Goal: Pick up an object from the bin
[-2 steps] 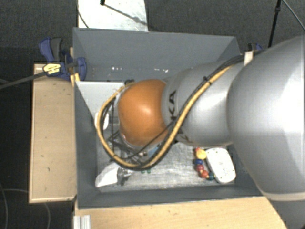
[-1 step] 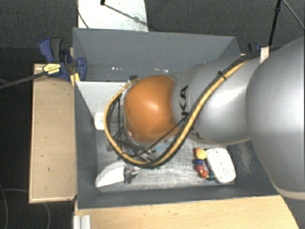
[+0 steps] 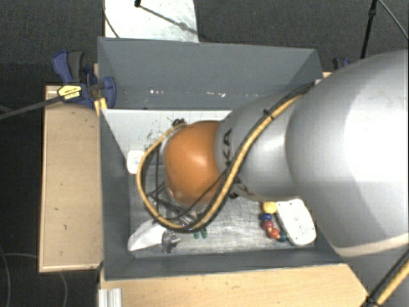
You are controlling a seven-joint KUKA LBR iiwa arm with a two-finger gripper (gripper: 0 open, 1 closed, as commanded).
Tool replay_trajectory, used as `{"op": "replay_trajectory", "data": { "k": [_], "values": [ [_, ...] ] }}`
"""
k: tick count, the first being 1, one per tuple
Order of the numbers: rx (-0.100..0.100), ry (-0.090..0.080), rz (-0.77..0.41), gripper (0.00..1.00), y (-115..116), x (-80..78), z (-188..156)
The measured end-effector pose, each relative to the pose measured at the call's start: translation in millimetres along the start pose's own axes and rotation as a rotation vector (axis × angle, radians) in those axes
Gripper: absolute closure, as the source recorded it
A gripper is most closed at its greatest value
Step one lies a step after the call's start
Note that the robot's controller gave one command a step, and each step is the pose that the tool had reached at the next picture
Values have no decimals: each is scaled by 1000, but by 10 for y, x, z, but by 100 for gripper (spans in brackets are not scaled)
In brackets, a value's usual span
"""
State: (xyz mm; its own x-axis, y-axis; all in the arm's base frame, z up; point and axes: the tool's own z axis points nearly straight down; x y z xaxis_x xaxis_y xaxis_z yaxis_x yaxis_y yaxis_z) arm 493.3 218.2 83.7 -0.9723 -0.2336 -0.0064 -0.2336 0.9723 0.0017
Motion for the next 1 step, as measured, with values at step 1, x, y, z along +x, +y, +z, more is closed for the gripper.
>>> {"op": "replay_trajectory", "data": {
  "k": [1],
  "values": [
    [2, -7, -154, 100, 80, -93, 159]
  ]
}}
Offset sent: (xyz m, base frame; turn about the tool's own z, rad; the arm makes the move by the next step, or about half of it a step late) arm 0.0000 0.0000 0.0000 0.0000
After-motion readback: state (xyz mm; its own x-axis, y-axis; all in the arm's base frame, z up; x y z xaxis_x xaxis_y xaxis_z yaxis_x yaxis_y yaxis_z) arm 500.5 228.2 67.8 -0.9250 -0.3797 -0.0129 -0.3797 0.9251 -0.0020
